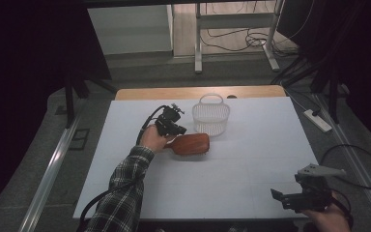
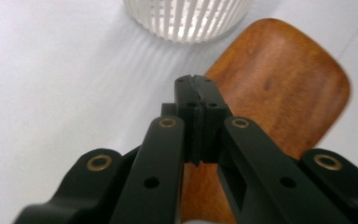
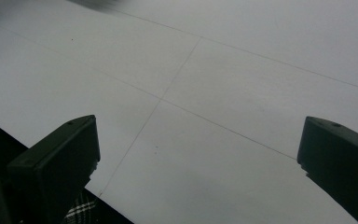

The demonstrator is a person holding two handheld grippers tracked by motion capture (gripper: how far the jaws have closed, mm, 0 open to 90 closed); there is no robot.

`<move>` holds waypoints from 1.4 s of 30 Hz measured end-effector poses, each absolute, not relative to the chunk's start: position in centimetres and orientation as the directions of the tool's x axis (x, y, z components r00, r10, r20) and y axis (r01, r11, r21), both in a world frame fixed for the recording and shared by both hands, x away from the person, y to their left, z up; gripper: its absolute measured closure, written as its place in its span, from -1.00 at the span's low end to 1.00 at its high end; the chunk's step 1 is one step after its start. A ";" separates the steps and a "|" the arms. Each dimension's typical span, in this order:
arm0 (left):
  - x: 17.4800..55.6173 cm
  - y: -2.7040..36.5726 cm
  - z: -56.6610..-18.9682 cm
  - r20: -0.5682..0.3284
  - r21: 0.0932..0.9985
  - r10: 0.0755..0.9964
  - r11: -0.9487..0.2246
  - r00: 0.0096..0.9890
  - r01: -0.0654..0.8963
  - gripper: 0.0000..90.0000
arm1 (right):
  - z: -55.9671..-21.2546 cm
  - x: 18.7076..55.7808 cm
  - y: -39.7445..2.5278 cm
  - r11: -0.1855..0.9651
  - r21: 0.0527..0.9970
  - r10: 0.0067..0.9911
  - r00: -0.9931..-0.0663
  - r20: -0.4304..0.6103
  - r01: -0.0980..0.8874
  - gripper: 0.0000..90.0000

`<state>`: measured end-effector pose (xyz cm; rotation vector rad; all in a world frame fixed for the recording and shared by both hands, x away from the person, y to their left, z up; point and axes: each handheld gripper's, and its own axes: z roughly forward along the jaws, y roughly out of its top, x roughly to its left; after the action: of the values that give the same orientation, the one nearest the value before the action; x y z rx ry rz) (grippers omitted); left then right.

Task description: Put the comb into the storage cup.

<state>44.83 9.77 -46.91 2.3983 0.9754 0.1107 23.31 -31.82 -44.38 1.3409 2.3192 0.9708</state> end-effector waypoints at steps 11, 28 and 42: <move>46.6 9.2 -48.6 -0.131 0.493 0.709 -0.560 0.693 0.666 0.98 | -44.4 23.3 -31.9 0.338 0.679 0.847 -0.525 0.082 0.651 -1.00; 46.9 9.6 -50.9 -0.173 0.466 0.716 -0.545 0.676 0.697 0.99 | -44.4 23.3 -31.8 0.343 0.676 0.848 -0.525 0.077 0.653 -1.00; 46.0 9.7 -51.2 -0.178 0.464 0.712 -0.548 0.679 0.696 0.99 | -44.4 23.3 -31.8 0.348 0.674 0.848 -0.526 0.071 0.652 -1.00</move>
<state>46.04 9.67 -51.23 2.3871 1.0862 0.0420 23.32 -31.76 -44.43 1.3359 2.3242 0.9571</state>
